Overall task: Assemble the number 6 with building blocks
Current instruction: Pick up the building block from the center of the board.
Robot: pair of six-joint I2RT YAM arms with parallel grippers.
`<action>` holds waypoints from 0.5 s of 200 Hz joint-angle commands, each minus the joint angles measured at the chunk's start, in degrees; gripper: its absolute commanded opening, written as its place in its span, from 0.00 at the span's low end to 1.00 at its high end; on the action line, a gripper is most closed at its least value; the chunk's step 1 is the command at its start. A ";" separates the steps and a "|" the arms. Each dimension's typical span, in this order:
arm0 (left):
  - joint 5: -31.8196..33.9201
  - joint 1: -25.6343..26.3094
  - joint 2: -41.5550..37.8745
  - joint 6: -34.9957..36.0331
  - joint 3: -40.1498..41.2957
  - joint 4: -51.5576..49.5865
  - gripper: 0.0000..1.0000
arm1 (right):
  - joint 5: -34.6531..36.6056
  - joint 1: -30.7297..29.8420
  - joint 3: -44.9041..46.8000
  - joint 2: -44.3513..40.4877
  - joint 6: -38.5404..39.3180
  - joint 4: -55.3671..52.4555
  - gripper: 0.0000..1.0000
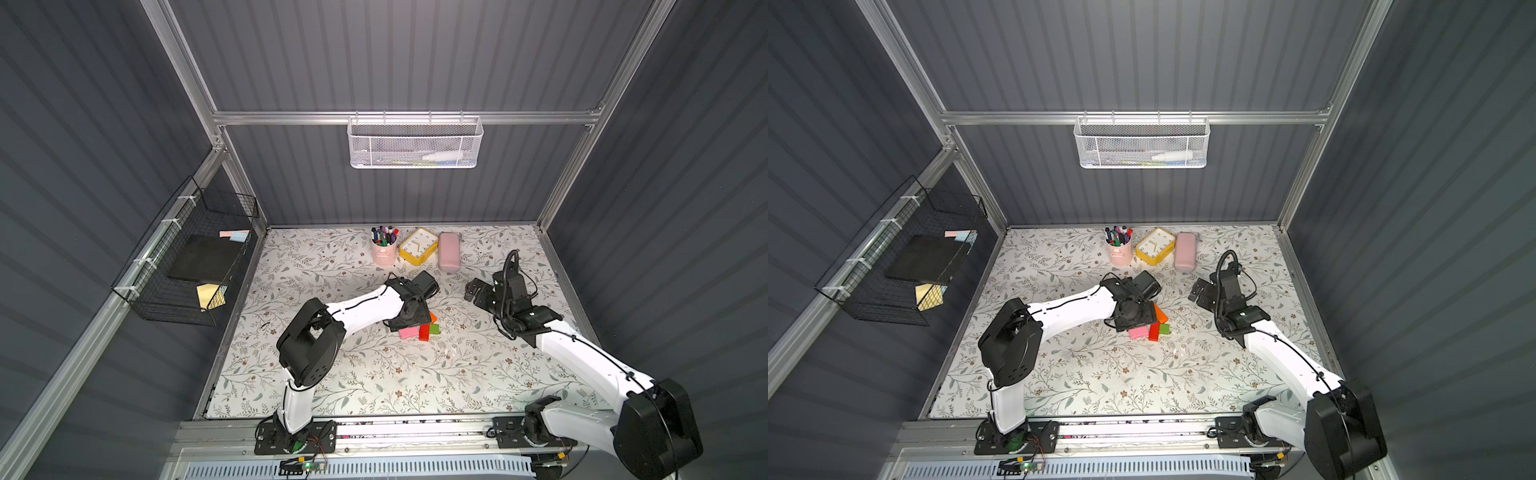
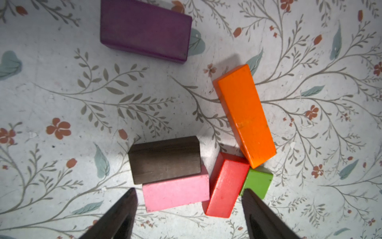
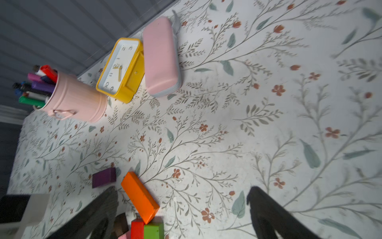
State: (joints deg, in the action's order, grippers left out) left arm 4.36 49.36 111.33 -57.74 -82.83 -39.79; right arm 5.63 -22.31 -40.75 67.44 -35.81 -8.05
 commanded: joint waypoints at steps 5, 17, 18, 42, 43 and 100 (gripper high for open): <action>-0.76 -0.17 1.51 -0.79 -0.05 -2.43 0.80 | -10.87 1.12 1.03 0.09 1.97 3.43 0.99; -0.63 -0.20 1.62 -0.90 -0.01 -2.79 0.81 | -11.66 1.38 0.89 0.49 1.76 2.93 0.99; -0.60 -0.17 1.61 -0.89 0.01 -2.81 0.81 | -11.72 1.38 0.87 0.54 1.74 2.94 0.99; 0.02 -0.55 1.48 -2.02 1.27 -3.46 0.81 | -13.32 1.65 0.59 0.67 1.27 2.96 0.99; -0.02 -0.57 1.42 -2.02 1.31 -3.41 0.81 | -13.34 1.65 0.59 0.68 1.27 2.96 0.99; -0.40 -4.13 1.40 -1.15 4.44 -1.43 0.81 | -13.98 1.82 1.20 0.25 0.83 3.62 0.99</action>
State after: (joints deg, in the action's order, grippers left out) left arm 3.84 47.24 112.40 -58.76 -79.09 -40.53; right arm -7.14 -20.86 -40.03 67.90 -34.89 -5.52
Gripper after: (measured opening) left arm 0.810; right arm 0.987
